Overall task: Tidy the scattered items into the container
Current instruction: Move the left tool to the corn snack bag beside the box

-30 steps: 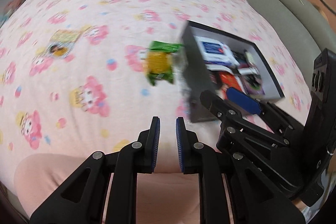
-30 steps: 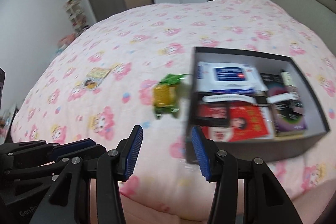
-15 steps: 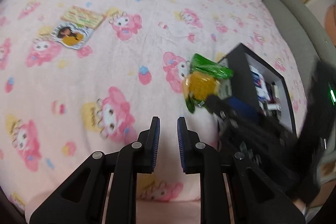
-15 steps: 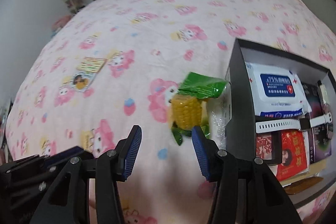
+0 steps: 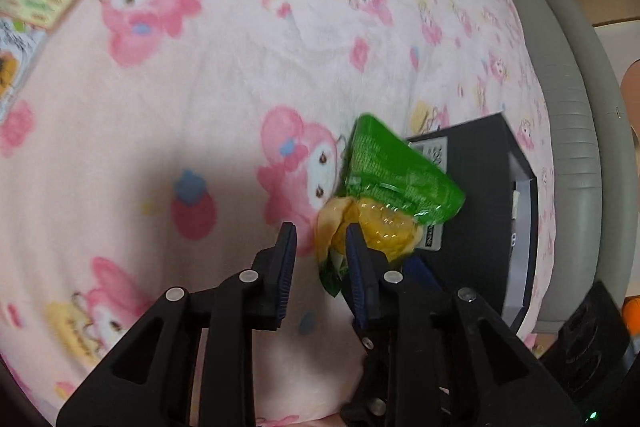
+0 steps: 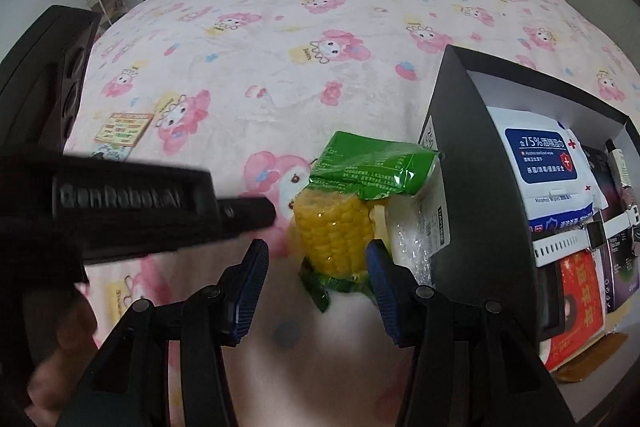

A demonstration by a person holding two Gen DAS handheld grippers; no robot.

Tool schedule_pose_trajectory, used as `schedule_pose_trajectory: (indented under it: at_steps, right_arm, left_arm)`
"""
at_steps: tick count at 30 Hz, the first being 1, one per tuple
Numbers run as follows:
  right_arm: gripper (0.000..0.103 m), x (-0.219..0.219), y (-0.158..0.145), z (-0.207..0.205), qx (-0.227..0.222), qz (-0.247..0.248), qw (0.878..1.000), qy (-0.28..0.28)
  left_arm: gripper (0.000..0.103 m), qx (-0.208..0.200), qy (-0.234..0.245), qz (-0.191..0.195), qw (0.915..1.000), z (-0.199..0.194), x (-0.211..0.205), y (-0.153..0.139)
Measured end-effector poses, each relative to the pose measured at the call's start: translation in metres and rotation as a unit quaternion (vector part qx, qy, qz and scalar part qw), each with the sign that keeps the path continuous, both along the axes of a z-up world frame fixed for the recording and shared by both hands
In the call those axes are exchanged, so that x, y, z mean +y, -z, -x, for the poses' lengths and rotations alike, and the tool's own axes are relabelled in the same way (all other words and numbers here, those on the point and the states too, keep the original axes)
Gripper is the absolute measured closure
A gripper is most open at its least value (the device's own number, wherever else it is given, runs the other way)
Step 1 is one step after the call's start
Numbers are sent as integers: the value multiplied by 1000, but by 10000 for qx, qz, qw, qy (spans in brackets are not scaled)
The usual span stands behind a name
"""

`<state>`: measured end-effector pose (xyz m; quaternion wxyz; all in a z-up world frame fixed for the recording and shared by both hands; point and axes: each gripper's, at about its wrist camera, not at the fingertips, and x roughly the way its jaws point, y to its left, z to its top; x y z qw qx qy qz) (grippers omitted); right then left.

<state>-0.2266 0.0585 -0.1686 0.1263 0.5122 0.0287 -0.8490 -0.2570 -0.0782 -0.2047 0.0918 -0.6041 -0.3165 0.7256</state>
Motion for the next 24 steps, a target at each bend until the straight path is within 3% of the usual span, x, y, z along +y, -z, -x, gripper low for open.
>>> schedule_pose_trajectory:
  at_steps: [2,7,10,13,16,21,24]
  right_arm:
    - [50,-3,12,6,-183,-42,9998,-17]
    - [42,-10,20,12,-129,-176,9997,-118]
    - [35,-11,20,19,-138,1,9996,-239]
    - [35,-9,13,21,-97,410,9981,-459]
    - [35,-19,2,14,6,614,9930,-1011]
    - [35,-38,-2,7,-244,1062,9801,-1661]
    - [35,-44,5,2,-530,1072,9779,-1717]
  left_arm:
    - [76,-18,5,-61,10000,-1,-4,6]
    - [76,-59,-305,-237,9992,-4,-21,17]
    - [76,66,-496,-274,9984,-5,-30,12]
    - [76,119,-646,-70,9978,-9,-39,3]
    - [76,262,-836,68,9961,-15,-51,-7]
    - [75,450,-835,-510,9942,-20,-62,-11]
    - [65,444,-583,-774,9943,-20,-55,-8]
